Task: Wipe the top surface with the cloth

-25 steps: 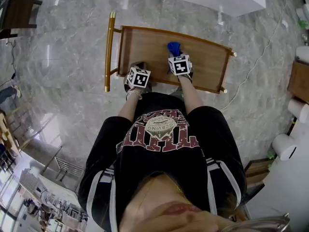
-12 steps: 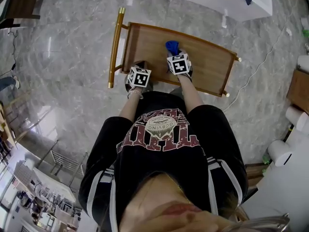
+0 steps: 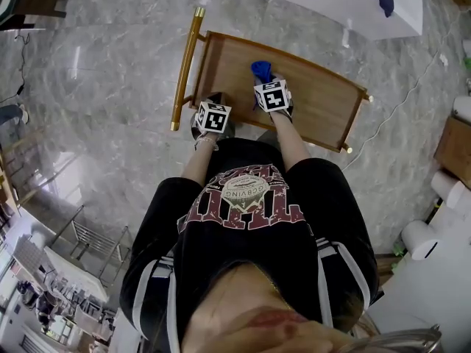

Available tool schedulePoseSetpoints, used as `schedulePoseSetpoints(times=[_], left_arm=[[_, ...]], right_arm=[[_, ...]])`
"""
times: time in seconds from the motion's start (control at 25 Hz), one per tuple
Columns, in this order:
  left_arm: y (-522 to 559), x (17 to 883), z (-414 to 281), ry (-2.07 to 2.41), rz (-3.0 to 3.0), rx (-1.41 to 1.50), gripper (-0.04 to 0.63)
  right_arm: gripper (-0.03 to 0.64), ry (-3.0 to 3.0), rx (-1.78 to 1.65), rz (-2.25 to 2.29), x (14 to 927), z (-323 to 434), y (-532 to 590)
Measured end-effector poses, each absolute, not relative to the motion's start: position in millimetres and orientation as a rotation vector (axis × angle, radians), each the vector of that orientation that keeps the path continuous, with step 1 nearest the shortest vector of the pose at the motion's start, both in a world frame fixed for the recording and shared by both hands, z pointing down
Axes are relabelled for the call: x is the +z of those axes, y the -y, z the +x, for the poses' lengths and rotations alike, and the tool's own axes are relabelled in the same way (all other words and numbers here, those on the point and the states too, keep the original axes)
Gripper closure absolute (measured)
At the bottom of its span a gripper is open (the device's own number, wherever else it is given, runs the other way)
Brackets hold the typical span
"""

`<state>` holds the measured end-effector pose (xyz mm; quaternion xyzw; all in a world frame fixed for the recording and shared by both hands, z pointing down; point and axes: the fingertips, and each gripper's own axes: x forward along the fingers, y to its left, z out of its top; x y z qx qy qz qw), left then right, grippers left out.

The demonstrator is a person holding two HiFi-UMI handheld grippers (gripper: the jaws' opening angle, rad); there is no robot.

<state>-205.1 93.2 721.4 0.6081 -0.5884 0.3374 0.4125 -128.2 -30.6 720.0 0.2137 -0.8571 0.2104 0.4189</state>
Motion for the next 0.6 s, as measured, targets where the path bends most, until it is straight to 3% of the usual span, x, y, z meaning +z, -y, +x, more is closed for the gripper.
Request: schedulePoseSetpoints(times=[0.6], left_arm=[[-110.4,718.4,-236.0,1.509,1.49,0.81,0.549]], right_arm=[[0.561,2.172,0.504,0.426,720.2,-181.6,12.5]])
